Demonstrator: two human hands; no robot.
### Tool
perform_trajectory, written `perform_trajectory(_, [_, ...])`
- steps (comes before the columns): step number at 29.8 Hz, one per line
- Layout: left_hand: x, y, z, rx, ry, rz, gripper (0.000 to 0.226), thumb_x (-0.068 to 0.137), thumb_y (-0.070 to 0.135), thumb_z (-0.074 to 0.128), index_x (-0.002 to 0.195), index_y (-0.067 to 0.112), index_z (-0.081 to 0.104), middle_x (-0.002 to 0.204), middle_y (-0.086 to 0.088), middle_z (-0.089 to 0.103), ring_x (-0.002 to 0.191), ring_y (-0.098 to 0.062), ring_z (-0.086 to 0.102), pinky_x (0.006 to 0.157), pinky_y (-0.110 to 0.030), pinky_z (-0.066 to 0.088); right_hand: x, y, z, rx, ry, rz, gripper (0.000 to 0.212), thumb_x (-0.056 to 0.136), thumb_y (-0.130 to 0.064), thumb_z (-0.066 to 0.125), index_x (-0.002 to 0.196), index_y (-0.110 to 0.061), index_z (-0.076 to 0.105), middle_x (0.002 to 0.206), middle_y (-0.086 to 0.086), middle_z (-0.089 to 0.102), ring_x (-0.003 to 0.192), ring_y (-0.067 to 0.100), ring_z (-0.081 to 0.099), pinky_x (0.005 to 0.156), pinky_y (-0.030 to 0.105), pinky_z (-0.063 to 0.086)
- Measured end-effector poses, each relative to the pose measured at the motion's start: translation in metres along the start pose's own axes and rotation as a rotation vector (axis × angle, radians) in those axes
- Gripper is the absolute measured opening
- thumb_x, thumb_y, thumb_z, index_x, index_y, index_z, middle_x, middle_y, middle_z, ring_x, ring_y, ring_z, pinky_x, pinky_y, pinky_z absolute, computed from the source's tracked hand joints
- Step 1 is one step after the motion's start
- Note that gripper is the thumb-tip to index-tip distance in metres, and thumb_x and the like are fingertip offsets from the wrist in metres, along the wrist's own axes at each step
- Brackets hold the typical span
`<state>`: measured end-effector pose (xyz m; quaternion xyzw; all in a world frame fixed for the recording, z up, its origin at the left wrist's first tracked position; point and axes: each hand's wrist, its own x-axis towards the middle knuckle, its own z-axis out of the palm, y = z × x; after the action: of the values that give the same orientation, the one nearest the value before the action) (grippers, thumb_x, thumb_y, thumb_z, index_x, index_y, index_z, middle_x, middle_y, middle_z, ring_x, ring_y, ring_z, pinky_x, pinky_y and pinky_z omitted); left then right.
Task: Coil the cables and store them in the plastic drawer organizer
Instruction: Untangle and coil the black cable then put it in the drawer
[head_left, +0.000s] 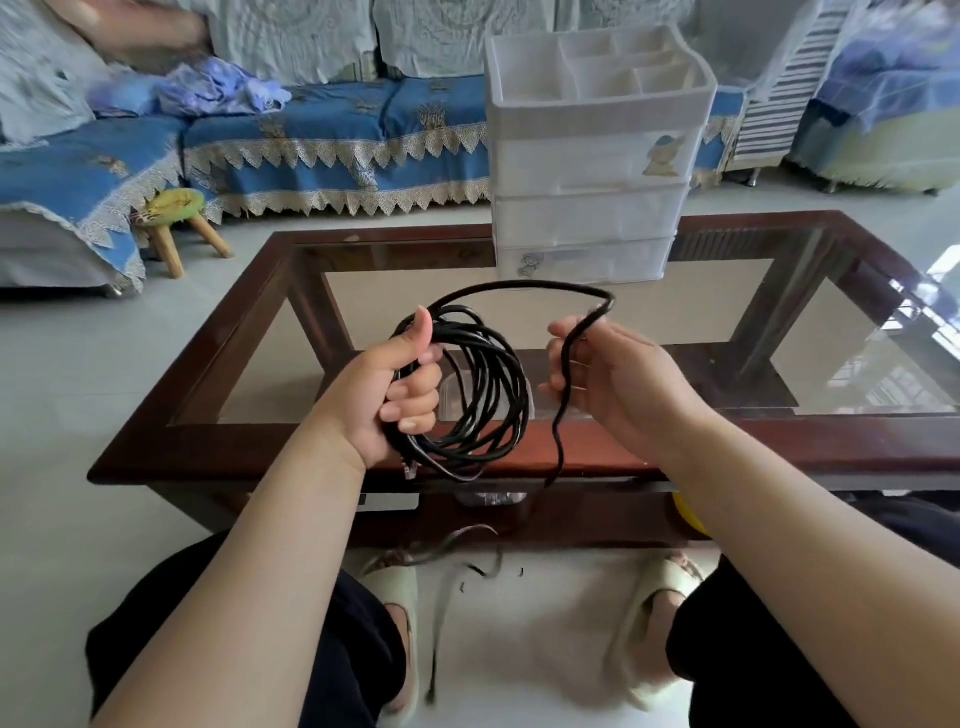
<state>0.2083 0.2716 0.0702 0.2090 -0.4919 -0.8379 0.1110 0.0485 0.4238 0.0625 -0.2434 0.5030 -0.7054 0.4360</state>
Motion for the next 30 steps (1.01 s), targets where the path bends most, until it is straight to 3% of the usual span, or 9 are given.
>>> perform_trajectory(3, [0.0,0.001,0.002,0.109,0.052,-0.004,0.041,0.084,0.051,0.052,0.067,0.016,0.04,0.04,0.007,0.024,0.027,-0.003,0.02,0.031,-0.017,0.02,0.0,0.0,-0.003,-0.266,0.088,-0.111,0.052,0.079,-0.066,0.051,0.091,-0.017,0.061,0.069,-0.004,0.055,0.061,0.017,0.055,0.08,0.045,0.052])
perform_trajectory(5, [-0.001,0.001,0.002,0.182,0.077,0.0,0.042,0.083,0.051,0.054,0.066,0.015,0.041,0.04,0.007,0.025,0.028,-0.004,0.02,0.032,-0.017,0.021,0.0,-0.001,-0.003,-0.313,0.117,-0.152,0.06,0.071,-0.074,0.053,0.084,-0.017,0.062,0.062,-0.005,0.056,0.055,0.017,0.056,0.075,0.046,0.052])
perform_trajectory(10, [-0.004,0.009,-0.005,0.029,0.052,-0.02,0.04,0.087,0.05,0.05,0.066,0.016,0.042,0.038,0.008,0.025,0.026,-0.002,0.021,0.029,-0.016,0.022,-0.007,-0.009,0.002,-0.048,0.099,-0.167,0.025,0.094,-0.024,0.037,0.085,-0.011,0.056,0.054,-0.001,0.043,0.047,0.013,0.034,0.053,0.029,0.026])
perform_trajectory(14, [-0.009,0.016,-0.01,-0.16,-0.071,0.0,0.044,0.09,0.053,0.041,0.066,0.017,0.046,0.036,0.009,0.029,0.025,-0.003,0.018,0.028,-0.015,0.021,-0.003,-0.013,-0.004,-0.101,0.23,-0.128,0.039,0.102,-0.039,0.033,0.08,-0.015,0.054,0.056,-0.005,0.036,0.044,0.007,0.03,0.041,0.02,0.022])
perform_trajectory(17, [-0.01,0.01,0.002,-0.241,-0.156,0.039,0.046,0.09,0.056,0.039,0.067,0.017,0.047,0.035,0.01,0.032,0.026,-0.004,0.016,0.028,-0.014,0.022,0.007,0.005,-0.003,-0.141,0.417,0.135,0.042,0.1,-0.045,0.032,0.07,-0.017,0.045,0.053,-0.004,0.037,0.034,0.006,0.029,0.031,0.018,0.02])
perform_trajectory(20, [-0.005,0.002,0.016,-0.229,-0.021,0.134,0.046,0.09,0.057,0.04,0.067,0.018,0.044,0.037,0.01,0.028,0.025,-0.002,0.023,0.029,-0.014,0.022,0.004,0.039,0.01,-0.048,0.372,0.371,0.041,0.101,-0.045,0.029,0.073,-0.017,0.041,0.049,-0.004,0.034,0.031,0.006,0.024,0.032,0.013,0.017])
perform_trajectory(23, [0.0,0.0,0.018,-0.259,0.121,0.245,0.046,0.092,0.056,0.041,0.066,0.018,0.043,0.038,0.01,0.027,0.027,-0.002,0.023,0.03,-0.015,0.022,-0.011,0.063,0.027,-0.142,0.205,0.465,0.036,0.102,-0.041,0.029,0.081,-0.016,0.045,0.054,-0.001,0.042,0.037,0.01,0.031,0.036,0.016,0.033])
perform_trajectory(27, [0.005,0.008,0.006,-0.432,0.377,0.4,0.042,0.087,0.054,0.051,0.064,0.02,0.043,0.041,0.009,0.03,0.032,-0.003,0.025,0.034,-0.017,0.023,-0.029,0.076,0.038,-0.59,-0.006,0.441,0.025,0.1,-0.037,0.038,0.096,-0.014,0.049,0.064,0.001,0.051,0.04,0.01,0.044,0.045,0.027,0.051])
perform_trajectory(30, [0.005,0.014,-0.003,-0.454,0.647,0.448,0.042,0.092,0.054,0.051,0.071,0.018,0.044,0.046,0.009,0.03,0.037,-0.005,0.023,0.039,-0.019,0.025,-0.036,0.075,0.038,-1.018,-0.027,0.231,0.02,0.098,-0.036,0.044,0.107,-0.018,0.044,0.08,0.0,0.059,0.056,0.015,0.056,0.053,0.03,0.052])
